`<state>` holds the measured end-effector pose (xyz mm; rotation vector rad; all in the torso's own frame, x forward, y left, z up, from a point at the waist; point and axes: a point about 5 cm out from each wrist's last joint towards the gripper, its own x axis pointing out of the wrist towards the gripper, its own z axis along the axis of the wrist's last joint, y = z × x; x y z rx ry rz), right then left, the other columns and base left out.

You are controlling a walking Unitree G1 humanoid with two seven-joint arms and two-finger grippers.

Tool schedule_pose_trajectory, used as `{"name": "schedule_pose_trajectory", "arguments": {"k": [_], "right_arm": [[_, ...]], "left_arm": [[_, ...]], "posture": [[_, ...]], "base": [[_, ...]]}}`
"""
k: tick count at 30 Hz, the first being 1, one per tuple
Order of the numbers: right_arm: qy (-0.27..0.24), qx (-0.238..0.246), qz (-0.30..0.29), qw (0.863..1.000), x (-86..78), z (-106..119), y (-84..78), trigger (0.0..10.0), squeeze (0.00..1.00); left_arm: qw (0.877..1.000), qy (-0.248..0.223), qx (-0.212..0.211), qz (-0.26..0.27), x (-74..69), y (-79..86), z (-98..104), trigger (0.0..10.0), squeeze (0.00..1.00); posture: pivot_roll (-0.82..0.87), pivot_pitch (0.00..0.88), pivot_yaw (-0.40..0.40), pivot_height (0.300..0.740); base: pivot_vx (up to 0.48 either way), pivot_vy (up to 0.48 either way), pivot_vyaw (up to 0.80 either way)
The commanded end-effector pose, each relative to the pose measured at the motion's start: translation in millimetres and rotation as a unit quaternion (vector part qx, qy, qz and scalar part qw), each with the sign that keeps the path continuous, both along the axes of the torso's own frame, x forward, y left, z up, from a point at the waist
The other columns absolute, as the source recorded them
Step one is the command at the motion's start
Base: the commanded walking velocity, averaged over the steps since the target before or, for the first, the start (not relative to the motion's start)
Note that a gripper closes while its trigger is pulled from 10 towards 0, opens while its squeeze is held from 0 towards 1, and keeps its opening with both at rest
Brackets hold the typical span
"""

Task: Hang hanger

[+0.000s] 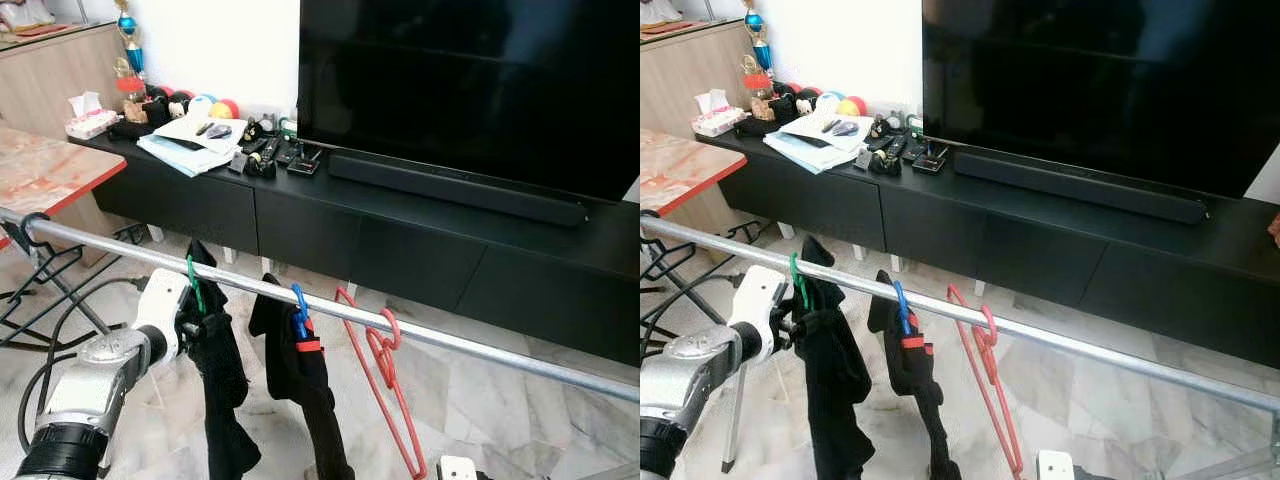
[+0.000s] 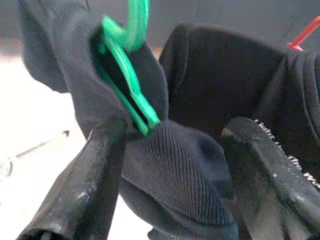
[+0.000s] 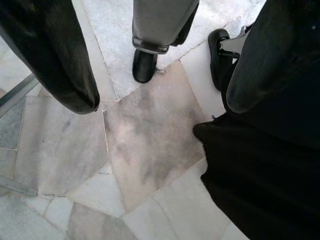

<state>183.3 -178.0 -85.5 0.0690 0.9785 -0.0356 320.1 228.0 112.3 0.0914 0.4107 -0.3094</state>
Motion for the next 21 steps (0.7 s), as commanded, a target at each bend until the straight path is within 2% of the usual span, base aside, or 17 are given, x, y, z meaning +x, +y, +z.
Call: {"name": "schedule_pose_trajectory", "arguments": {"k": [1,5,12,21], "right_arm": [[0.001,0.003,-0.006,1.000,0.9,0.3,-0.1,10.0,0.00],[0.001,0.003,-0.007,1.000,1.2,0.4,0.0,10.0,0.00],[0.001,0.003,-0.006,1.000,1.2,0.5,-0.1,10.0,0.00],[0.004,0.002,-0.004,1.000,-0.3,-0.3,-0.2,10.0,0.00]], "left_arm": [[1.000,0.006,-0.017,0.000,1.9,-1.8,-0.3,10.0,0.00],[0.999,0.020,-0.042,0.000,2.4,-8.0,-4.6,10.0,0.00],[0.997,0.049,-0.051,0.000,0.7,-15.4,-15.3,10.0,0.00],[0.990,0.140,-0.032,0.011,-15.7,-18.5,-41.6,10.0,0.00]], "posture": [[0.17,0.014,-0.008,0.740],[0.17,0.013,-0.009,0.740],[0.16,0.012,-0.008,0.740],[0.17,0.014,-0.007,0.740]], "base": [[0.000,0.000,0.00],[0.000,0.000,0.00],[0.000,0.000,0.00],[0.000,0.000,0.00]]}}
